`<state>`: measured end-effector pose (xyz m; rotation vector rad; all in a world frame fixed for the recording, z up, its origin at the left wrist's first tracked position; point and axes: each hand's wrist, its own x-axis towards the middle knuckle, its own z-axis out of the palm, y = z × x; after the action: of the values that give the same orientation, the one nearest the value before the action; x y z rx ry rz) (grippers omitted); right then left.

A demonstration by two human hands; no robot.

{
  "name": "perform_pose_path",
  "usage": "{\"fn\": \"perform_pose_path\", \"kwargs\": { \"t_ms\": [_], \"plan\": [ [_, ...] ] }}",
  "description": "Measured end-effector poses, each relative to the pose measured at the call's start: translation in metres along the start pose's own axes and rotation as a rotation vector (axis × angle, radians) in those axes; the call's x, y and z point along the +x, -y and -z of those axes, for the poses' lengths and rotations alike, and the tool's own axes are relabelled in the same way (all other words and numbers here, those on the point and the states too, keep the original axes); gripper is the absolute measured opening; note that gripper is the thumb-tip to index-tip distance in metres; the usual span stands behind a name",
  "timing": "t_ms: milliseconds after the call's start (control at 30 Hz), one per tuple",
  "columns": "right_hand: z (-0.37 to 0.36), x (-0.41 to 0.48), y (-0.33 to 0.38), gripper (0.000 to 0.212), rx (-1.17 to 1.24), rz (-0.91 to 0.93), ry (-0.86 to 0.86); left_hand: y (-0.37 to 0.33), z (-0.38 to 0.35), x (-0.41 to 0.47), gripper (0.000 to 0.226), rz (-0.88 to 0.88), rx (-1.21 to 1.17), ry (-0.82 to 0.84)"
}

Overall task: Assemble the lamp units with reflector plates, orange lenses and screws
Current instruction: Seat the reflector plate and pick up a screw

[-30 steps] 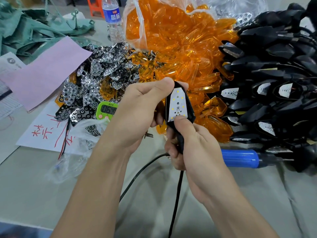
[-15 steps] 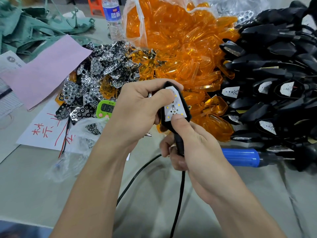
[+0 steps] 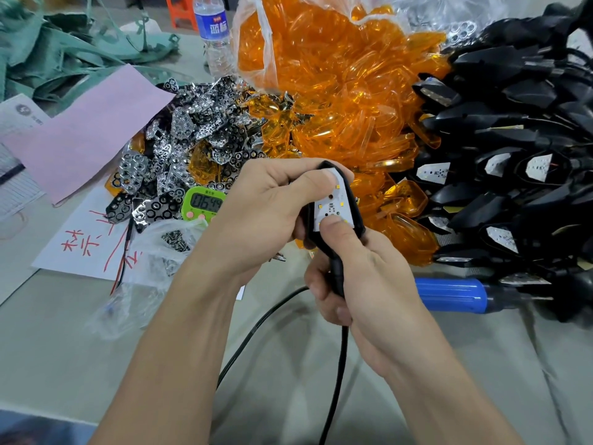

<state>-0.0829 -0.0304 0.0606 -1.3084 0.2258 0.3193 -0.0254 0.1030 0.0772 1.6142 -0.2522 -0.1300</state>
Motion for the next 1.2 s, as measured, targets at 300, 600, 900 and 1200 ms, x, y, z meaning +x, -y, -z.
{"fn": "perform_pose_path", "kwargs": {
  "t_ms": [300, 600, 900, 1200],
  "plan": [
    [0.0023, 0.0004, 0.0008, 0.035, 0.025, 0.003, 0.049, -0.0009, -0.003, 0.0026, 0.024, -0.007, 0.049, -0.036],
    [0.0018, 0.0008, 0.0047, 0.04, 0.082, 0.055, 0.054, -0.0036, -0.0045, -0.0006, 0.029, -0.006, 0.04, 0.023],
    [0.0044, 0.0008, 0.0064, 0.035, 0.023, 0.043, 0.031, -0.0037, -0.0055, -0.0022, 0.035, -0.091, 0.067, -0.071],
    [0.0042, -0.0016, 0.0061, 0.025, 0.061, 0.032, 0.079, -0.0044, -0.001, -0.0002, 0.025, -0.107, 0.043, -0.018]
  ]
}}
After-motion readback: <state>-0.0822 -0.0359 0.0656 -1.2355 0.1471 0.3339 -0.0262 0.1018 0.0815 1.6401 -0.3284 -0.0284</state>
